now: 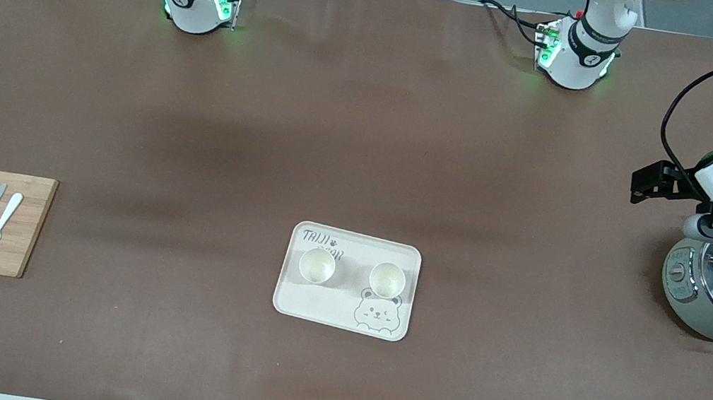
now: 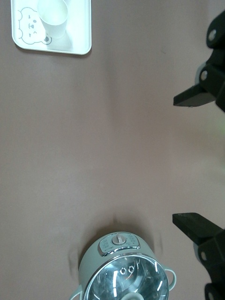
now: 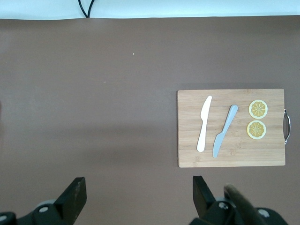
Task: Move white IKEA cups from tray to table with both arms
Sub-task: 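Move the left gripper down to a white cup on the tray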
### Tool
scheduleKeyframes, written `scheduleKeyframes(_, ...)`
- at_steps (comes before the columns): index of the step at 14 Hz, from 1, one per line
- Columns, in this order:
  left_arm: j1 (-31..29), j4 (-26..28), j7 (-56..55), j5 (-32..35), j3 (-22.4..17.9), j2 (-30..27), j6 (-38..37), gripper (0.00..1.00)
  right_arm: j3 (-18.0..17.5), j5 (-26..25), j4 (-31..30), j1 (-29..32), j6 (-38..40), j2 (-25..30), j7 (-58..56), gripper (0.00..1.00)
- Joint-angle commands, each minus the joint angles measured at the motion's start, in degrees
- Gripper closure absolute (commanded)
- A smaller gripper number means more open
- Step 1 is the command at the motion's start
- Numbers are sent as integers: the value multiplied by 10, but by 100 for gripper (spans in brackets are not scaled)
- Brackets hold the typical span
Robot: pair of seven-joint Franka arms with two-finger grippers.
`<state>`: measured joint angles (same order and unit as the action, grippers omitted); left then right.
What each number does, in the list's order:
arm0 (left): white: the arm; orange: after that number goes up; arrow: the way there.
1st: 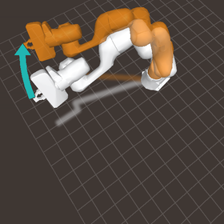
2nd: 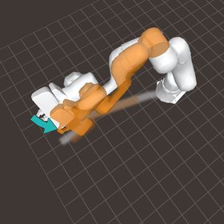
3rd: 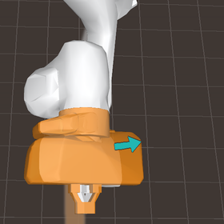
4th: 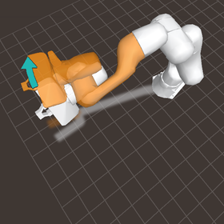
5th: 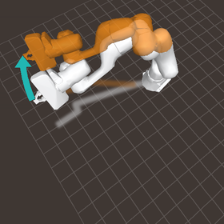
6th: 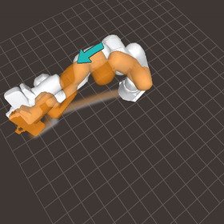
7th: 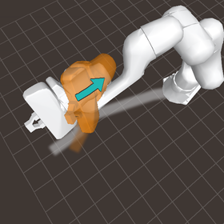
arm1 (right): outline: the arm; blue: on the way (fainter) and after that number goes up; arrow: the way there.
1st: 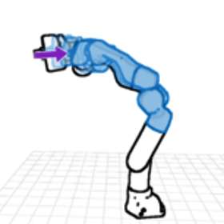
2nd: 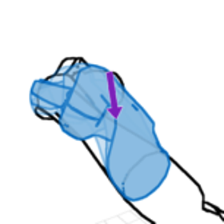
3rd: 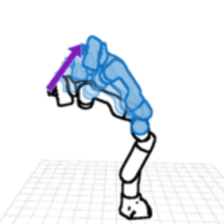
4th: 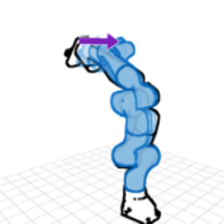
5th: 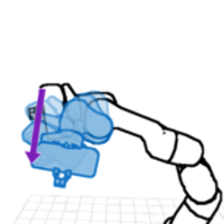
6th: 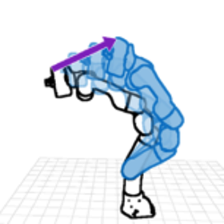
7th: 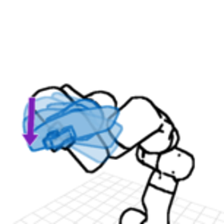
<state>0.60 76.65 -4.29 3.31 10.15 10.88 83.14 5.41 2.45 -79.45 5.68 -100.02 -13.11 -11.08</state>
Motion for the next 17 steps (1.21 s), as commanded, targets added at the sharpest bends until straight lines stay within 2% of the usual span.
scheduleKeyframes(1,1,-6,-5,13,1,1,-2,0,-7,4,2,10,-1,2,-7,0)
scheduleKeyframes(3,10,-5,0,16,1,1,6,0,-7,4,2,10,-1,2,-6,0)
scheduleKeyframes(5,24,-4,-11,48,10,2,15,0,-7,4,2,10,-1,2,-7,0)
scheduleKeyframes(9,34,11,-48,27,26,27,100,0,-7,5,2,10,-1,2,-6,0)
scheduleKeyframes(13,85,-2,-107,28,26,86,107,0,-6,7,2,10,-1,2,-6,0)
scheduleKeyframes(17,136,-1,-179,30,24,130,165,0,-7,8,2,6,-1,1,-3,0)
